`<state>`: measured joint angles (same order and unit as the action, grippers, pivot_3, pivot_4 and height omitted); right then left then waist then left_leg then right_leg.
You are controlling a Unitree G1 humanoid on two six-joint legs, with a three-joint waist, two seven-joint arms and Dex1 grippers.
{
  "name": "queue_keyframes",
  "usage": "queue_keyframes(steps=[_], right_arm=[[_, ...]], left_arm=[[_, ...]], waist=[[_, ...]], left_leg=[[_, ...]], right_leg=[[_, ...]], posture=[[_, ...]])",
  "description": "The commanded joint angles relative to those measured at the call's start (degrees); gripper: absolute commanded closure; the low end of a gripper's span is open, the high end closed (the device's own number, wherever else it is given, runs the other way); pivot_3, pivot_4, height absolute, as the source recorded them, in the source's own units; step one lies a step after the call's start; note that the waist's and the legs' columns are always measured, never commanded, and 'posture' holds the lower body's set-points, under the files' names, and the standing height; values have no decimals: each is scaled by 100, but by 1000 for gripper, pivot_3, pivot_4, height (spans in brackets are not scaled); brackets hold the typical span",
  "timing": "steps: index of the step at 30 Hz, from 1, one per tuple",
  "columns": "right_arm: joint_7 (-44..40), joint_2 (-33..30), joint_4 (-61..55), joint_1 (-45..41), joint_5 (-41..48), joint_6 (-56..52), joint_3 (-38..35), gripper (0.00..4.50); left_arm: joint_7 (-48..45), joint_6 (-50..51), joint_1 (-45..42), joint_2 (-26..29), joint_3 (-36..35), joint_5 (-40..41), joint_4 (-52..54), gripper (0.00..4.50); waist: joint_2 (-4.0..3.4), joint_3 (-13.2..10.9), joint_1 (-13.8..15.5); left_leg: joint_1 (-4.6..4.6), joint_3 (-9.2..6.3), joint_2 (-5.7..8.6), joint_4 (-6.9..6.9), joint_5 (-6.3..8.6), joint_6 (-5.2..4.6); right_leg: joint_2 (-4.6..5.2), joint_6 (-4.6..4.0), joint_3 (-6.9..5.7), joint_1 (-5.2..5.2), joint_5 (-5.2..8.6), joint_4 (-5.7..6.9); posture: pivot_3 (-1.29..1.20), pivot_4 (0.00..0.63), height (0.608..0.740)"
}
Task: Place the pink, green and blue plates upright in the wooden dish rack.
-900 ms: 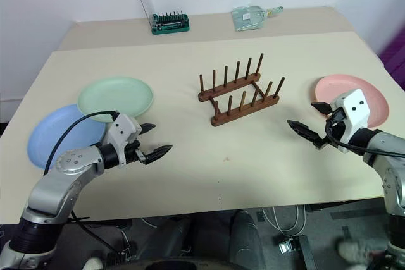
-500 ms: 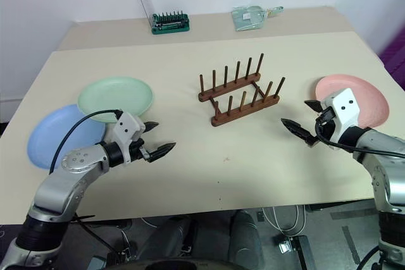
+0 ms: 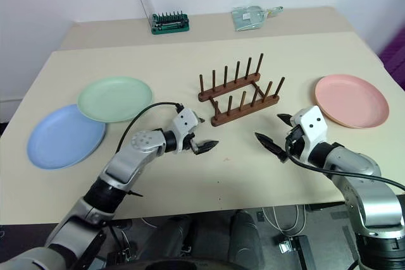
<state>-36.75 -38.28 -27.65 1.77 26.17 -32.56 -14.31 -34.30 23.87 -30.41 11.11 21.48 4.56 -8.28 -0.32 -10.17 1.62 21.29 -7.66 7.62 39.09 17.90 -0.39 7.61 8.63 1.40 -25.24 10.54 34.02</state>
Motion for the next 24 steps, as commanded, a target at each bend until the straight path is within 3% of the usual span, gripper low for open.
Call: queue_keyframes(steps=[1, 4, 6, 8, 12, 13, 24], right_arm=[[210, 71, -495, 122, 119, -161, -73, 30], [294, 65, -618, 228, 74, -223, -87, 30], [338, 36, -646, 274, 45, -236, -120, 0], [365, 1, -704, 318, 74, -278, -197, 0], [213, -262, -701, 522, 42, -327, -414, 0], [152, -331, -675, 585, 65, -338, -499, 0], [-253, -528, -454, 1111, -25, -32, -862, 0]], left_arm=[[153, -413, -297, -266, 32, -253, -856, 0], [185, -700, -474, -483, -73, -269, -1323, 0], [94, -897, -468, -510, -82, -291, -1392, 530], [-62, -988, -394, -439, -61, -296, -1299, 1374], [-430, -1346, -359, -254, 1, -319, -1220, 3481], [-633, -1459, -370, -189, 33, -294, -1210, 3781], [-2745, -2394, -948, 246, -9, 1, -1936, 3749]], waist=[[2, 1, 71], [6, 3, 88], [7, 3, 75], [7, 3, 68], [7, 3, 65], [7, 3, 62], [11, 0, 67]], left_leg=[[-1, 0, 0, 2, 0, -1], [-1, -2, 1, 5, -1, 1], [-2, -1, 2, 5, -1, 1], [-2, -1, 1, 5, -3, 5], [-3, 0, 0, 4, -3, 5], [-3, 0, 0, 4, -3, 5], [0, 0, 1, 4, 0, -2]], right_leg=[[0, 0, 0, 2, 0, 0], [1, 1, -2, 5, 0, 0], [1, 2, -2, 6, -1, 0], [0, 2, -2, 4, -1, 1], [-1, 2, -2, 2, -1, 4], [-1, 2, -2, 3, -1, 3], [0, 2, -5, 2, -1, 1]], posture=[[0, 150, 740], [0, 150, 740], [0, 150, 740], [0, 150, 740], [0, 150, 740], [0, 150, 740], [0, 150, 740]])
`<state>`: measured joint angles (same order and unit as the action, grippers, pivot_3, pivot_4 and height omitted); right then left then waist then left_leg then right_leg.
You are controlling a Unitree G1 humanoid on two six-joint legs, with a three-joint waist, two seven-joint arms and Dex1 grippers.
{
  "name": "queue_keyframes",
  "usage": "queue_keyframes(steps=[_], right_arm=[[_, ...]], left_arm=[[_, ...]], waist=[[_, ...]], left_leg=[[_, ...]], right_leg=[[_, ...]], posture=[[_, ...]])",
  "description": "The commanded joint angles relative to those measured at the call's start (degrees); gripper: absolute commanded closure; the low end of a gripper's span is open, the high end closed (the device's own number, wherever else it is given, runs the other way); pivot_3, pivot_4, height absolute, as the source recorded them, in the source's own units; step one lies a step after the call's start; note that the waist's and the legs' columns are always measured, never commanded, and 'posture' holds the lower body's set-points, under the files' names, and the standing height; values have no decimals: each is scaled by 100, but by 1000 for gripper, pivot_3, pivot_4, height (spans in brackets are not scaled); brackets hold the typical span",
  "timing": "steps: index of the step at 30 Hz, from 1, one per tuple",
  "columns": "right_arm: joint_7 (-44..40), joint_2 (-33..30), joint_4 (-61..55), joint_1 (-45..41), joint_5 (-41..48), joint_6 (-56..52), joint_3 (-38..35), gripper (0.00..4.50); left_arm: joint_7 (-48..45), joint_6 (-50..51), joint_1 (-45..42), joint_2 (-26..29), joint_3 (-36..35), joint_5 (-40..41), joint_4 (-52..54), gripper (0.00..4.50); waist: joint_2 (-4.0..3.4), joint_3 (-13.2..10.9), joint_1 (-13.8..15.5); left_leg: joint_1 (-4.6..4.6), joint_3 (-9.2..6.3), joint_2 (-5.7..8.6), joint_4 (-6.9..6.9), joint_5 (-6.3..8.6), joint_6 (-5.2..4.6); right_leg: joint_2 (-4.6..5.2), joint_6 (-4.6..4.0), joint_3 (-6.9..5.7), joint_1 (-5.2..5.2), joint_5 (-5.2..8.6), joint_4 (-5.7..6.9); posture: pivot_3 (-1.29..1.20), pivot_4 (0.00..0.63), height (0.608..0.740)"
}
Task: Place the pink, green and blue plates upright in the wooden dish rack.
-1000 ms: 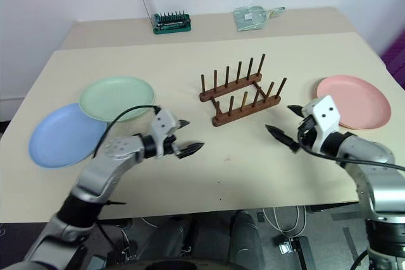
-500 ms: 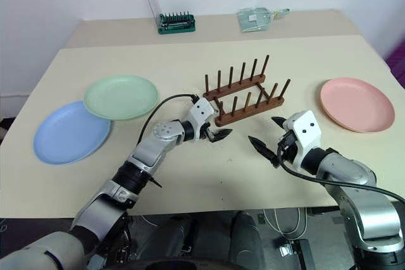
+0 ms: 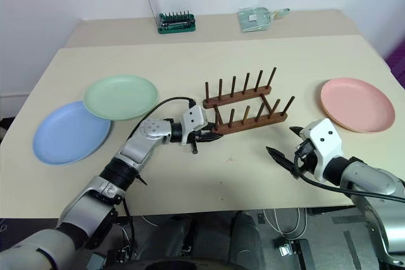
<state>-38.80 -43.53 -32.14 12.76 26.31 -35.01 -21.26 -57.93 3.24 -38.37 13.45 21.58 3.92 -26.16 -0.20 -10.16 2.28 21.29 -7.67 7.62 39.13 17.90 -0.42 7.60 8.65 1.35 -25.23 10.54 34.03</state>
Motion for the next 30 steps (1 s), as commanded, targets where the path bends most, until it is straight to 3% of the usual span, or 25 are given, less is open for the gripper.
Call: queue_keyframes(steps=[1, 2, 8, 10, 13, 18, 19, 24, 30], right_arm=[[-59, 4, 13, 34, -57, 254, -171, 0], [-66, 12, 30, 55, -70, 290, -176, 0], [-84, -49, 186, 164, -211, 378, -189, 0], [-63, -138, 330, 184, -322, 321, -208, 255], [-190, -280, 549, 332, -523, 439, -200, 1264], [-230, -430, 933, 199, -922, 613, 170, 3993], [-187, -419, 1010, 100, -1011, 639, 275, 4422], [-21, -320, 1564, -596, -1526, 866, 999, 4476], [437, -18, 2906, -1952, -2286, 1224, 1773, 4476]], left_arm=[[-458, -380, -186, 12, -33, 55, -239, 3749], [-495, -460, -209, 2, -61, 44, -325, 3749], [38, -241, -260, 91, -197, -294, -617, 805], [48, 98, -120, 252, -274, -245, -351, 771], [-304, 730, 559, 688, -527, 268, 903, 1648], [-217, 1874, 1076, 867, -273, 419, 2446, 4227], [-111, 2033, 1079, 779, -222, 394, 2568, 4246], [602, 2473, 1079, 270, 94, 69, 2695, 4246], [2218, 2239, 817, -357, 100, -742, 1664, 4246]], waist=[[0, 0, 0], [0, 0, 0], [2, -1, 3], [1, -1, 1], [-3, 2, -100], [-4, 3, -131], [-3, 2, -118], [1, 1, -137], [25, 4, -141]], left_leg=[[0, 0, 0, 0, 0, 0], [0, 0, 0, 0, 0, 1], [-1, 0, 0, 0, 0, -1], [-2, 0, 0, 0, 0, -1], [-5, 3, -5, -5, 0, 1], [-5, 1, -4, -7, 1, -1], [-5, -1, -2, -4, 12, -21], [-5, -2, -1, -1, 4, -7], [-72, 3, -5, -7, 13, -22]], right_leg=[[0, 0, 0, 0, 0, 0], [0, 0, 0, 0, 0, 0], [0, 0, 0, 1, 0, 0], [0, 0, 1, 1, 0, 0], [-3, 0, 4, -5, 0, 4], [-2, -1, 4, -1, 0, 4], [-1, 0, 3, 3, 0, 3], [-1, 0, 3, 4, 0, 2], [-2, 0, 3, 67, 0, -8]], posture=[[0, 150, 740], [0, 150, 740], [0, 150, 740], [0, 150, 740], [0, 150, 740], [0, 150, 740], [0, 150, 740], [0, 150, 740], [0, 150, 740]])
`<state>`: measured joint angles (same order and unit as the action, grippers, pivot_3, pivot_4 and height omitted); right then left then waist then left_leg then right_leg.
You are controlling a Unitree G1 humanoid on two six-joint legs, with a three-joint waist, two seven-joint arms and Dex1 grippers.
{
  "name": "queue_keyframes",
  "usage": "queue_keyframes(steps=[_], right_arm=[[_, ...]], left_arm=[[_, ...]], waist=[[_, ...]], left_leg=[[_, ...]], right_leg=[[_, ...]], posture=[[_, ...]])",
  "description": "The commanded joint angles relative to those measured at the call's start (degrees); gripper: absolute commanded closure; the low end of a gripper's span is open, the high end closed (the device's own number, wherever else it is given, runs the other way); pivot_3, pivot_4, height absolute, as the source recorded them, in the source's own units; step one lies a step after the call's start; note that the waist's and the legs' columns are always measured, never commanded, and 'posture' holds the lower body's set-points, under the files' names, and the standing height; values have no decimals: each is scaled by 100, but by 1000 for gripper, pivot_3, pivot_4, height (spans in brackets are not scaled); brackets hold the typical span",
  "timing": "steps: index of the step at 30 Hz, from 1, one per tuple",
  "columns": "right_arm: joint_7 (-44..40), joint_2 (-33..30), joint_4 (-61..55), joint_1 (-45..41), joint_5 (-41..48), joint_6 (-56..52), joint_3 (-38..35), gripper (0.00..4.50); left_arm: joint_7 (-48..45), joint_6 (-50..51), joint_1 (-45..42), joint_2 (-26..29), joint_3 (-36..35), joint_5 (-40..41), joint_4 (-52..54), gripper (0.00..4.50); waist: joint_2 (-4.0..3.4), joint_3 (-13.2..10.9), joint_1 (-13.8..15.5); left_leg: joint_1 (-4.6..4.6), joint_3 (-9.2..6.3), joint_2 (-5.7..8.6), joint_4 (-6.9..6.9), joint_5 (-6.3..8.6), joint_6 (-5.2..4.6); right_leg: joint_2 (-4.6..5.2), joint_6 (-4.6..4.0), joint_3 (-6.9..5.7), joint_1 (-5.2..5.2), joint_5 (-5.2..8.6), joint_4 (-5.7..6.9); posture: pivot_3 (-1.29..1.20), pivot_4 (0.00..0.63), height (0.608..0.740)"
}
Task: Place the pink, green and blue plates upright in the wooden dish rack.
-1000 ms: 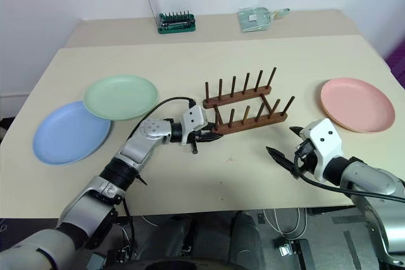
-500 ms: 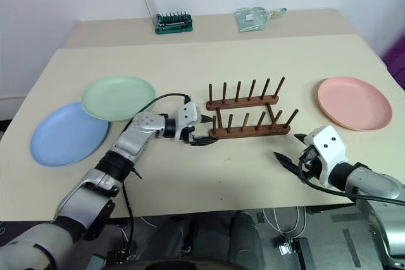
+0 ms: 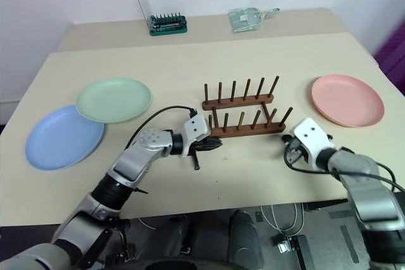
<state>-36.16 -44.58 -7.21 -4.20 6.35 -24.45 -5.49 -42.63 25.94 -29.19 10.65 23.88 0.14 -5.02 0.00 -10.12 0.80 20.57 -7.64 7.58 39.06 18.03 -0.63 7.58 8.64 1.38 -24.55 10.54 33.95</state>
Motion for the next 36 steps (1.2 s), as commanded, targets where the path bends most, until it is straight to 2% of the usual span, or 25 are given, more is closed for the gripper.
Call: queue_keyframes(steps=[1, 8, 11, 14, 16, 19, 23, 28, 31, 34, 36], right_arm=[[178, 119, 553, -399, -338, 224, 252, 4476], [253, 250, 1117, -1000, -547, 551, 405, 4476], [152, 182, 1091, -1003, -445, 502, 245, 4476], [44, -169, 807, -720, -402, 525, -175, 3758], [165, -353, 663, -598, -416, 505, -566, 2857], [246, -729, 821, -400, -697, 688, -778, 1287], [328, -947, 1349, -429, -974, 860, -642, 1287], [568, -906, 2449, -937, -1324, 1222, -285, 1287], [664, -825, 3081, -1250, -1410, 1530, -124, 2099], [806, -807, 3434, -1435, -1464, 1873, -63, 3640], [821, -806, 3493, -1466, -1427, 2017, -75, 4488]], left_arm=[[817, -60, -138, -143, -193, -365, -556, 4246], [1130, -321, -262, -262, -333, -301, -846, 4246], [1023, -370, -208, -207, -317, -256, -755, 4246], [510, -523, 14, -47, -289, 40, -221, 4246], [149, -564, 175, 84, -303, 299, 200, 4246], [-320, -342, 276, 239, -498, 837, 712, 4246], [-529, -223, 218, 366, -610, 1062, 895, 4246], [-595, -215, 127, 426, -588, 1131, 972, 4246], [-556, -200, 117, 426, -573, 1130, 1026, 4246], [-524, -150, 148, 436, -590, 1145, 1106, 4246], [-507, -107, 213, 473, -591, 1148, 1200, 4246]], waist=[[5, 1, 11], [5, 4, -14], [5, 4, -4], [2, 5, 1], [0, 4, 4], [-1, 3, 4], [1, 2, -3], [-4, 2, -27], [-3, 2, -11], [-4, 2, -1], [-4, 2, -8]], left_leg=[[-15, -3, 0, -2, 3, -4], [-19, -3, 1, -3, -12, 22], [-17, -3, 1, -4, -13, 23], [-13, -3, 1, -5, -12, 23], [-7, -4, 2, -9, -12, 24], [3, -2, 4, -10, -12, 23], [-4, -1, 2, -11, 3, -3], [-7, 5, 2, -13, -1, 5], [-8, 7, 2, -12, -8, 16], [-5, 5, 3, -13, -11, 22], [-3, 5, 4, -14, -11, 22]], right_leg=[[0, 1, -1, 15, 1, 0], [0, 2, -1, 12, 1, 5], [0, 2, -1, 11, 1, 6], [0, 2, 0, 7, 1, 5], [1, 3, 0, 2, 2, 3], [3, 3, 2, -9, 3, 2], [2, 3, 2, -4, 3, 4], [2, 3, 4, -3, 3, 3], [3, 3, 5, -3, 3, 2], [2, 2, 5, -3, 3, 0], [3, 3, 5, -3, 3, -3]], posture=[[0, 150, 740], [0, 150, 740], [0, 150, 740], [0, 150, 740], [0, 150, 740], [0, 150, 740], [0, 150, 740], [0, 150, 740], [0, 150, 740], [0, 150, 740], [0, 150, 740]])
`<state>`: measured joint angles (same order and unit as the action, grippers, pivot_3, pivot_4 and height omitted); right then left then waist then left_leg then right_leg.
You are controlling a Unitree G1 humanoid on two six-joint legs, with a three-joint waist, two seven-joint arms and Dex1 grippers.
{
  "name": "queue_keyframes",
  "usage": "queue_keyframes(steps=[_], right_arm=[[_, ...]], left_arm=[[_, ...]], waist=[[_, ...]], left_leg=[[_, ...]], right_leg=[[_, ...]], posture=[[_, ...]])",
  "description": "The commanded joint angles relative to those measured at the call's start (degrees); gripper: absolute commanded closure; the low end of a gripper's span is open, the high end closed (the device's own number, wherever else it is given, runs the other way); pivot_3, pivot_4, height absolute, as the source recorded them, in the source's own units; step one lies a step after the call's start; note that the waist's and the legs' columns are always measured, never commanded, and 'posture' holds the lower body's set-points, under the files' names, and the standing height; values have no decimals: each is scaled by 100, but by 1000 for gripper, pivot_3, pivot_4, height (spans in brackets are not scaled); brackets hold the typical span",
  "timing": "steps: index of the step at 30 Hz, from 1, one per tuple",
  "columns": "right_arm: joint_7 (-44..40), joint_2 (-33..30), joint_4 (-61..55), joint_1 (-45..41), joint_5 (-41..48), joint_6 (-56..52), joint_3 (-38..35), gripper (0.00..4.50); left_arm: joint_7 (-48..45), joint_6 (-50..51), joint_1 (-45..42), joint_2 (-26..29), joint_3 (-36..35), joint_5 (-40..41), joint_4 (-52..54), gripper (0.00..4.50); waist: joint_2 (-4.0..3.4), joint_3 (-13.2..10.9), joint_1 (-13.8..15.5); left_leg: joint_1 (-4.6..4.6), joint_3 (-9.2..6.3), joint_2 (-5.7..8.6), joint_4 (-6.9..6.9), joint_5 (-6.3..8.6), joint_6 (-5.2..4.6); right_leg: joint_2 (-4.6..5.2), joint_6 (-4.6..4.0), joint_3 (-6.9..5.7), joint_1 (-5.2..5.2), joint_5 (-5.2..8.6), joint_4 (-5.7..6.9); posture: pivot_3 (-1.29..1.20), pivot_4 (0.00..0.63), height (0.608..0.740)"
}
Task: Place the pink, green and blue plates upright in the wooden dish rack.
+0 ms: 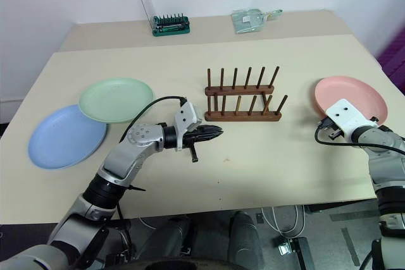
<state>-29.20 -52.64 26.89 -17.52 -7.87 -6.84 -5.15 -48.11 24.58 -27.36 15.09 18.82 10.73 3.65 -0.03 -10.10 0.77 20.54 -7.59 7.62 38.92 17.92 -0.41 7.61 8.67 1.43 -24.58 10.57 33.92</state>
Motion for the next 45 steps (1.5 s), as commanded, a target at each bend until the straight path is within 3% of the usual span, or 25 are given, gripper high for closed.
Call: queue_keyframes(steps=[1, 7, 11, 13, 14, 15, 18, 23, 28, 42, 45], right_arm=[[112, -15, 66, -129, 11, 338, -110, 4488], [-52, -213, -969, 11, 383, 537, -557, 4488], [-638, 118, -2721, -705, 2785, -1135, -1723, 4488], [-808, 211, -3434, -1289, 5729, -2765, -2559, 4488], [-901, 245, -3618, -1438, 6743, -3322, -2833, 4488], [-908, 250, -3710, -1495, 7337, -3673, -3000, 4488], [-575, 339, -3696, -1523, 8003, -4198, -3044, 4488], [-532, 431, -3773, -1259, 8092, -4499, -2660, 4488], [-547, 480, -3554, -1191, 8063, -4554, -2563, 4488], [-543, 630, -2945, -925, 7404, -4567, -2391, 4488], [-440, 675, -2968, -1050, 7277, -4430, -2407, 3477]], left_arm=[[46, 40, 72, 58, -84, 86, 378, 4246], [72, 176, 201, 201, -137, 125, 603, 4246], [67, 282, 247, 329, -239, 240, 721, 4246], [55, 301, 270, 391, -273, 284, 731, 4246], [49, 306, 276, 407, -284, 298, 735, 4246], [49, 309, 277, 418, -287, 311, 739, 4246], [67, 334, 265, 434, -286, 353, 750, 4246], [106, 323, 260, 428, -290, 350, 751, 4246], [143, 333, 313, 431, -295, 348, 825, 4246], [179, 382, 326, 474, -278, 357, 916, 4246], [209, 504, 298, 471, -306, 388, 926, 4246]], waist=[[0, 0, -6], [-8, -4, -16], [-46, -22, -45], [-43, -24, -27], [-43, -24, -7], [-36, -23, 17], [5, -8, 96], [3, -12, 152], [-1, -10, 144], [-1, -10, 144], [-1, -10, 144]], left_leg=[[0, 0, 0, 0, 0, 0], [-2, 0, -1, -6, 0, 0], [0, 3, -2, -7, 13, -22], [0, -2, -9, -9, 14, -23], [4, -7, -11, -11, 14, -24], [5, -15, -12, -17, 15, -26], [6, -42, -25, -38, 17, -26], [15, -18, -12, -38, 23, -36], [89, -16, -17, -27, -6, 12], [89, -12, -17, -13, -4, 9], [89, -12, -17, -13, -4, 9]], right_leg=[[0, 0, 0, 0, 0, 0], [-1, 0, 1, -2, 0, 0], [-1, 1, 5, -4, 0, -2], [-6, 0, 3, -5, 0, -2], [-7, -1, 2, -5, 0, -7], [-9, -3, -2, -5, -1, -14], [-21, -14, -30, 12, -7, -60], [-3, -16, -23, 4, -12, -73], [-8, -16, -24, -81, -14, -45], [-9, -18, -23, -74, -19, -45], [-9, -18, -22, -74, -19, -44]], posture=[[0, 150, 740], [0, 150, 740], [0, 150, 740], [0, 150, 740], [0, 150, 740], [0, 150, 740], [0, 150, 740], [0, 150, 740], [0, 150, 740], [0, 150, 740], [0, 150, 740]])
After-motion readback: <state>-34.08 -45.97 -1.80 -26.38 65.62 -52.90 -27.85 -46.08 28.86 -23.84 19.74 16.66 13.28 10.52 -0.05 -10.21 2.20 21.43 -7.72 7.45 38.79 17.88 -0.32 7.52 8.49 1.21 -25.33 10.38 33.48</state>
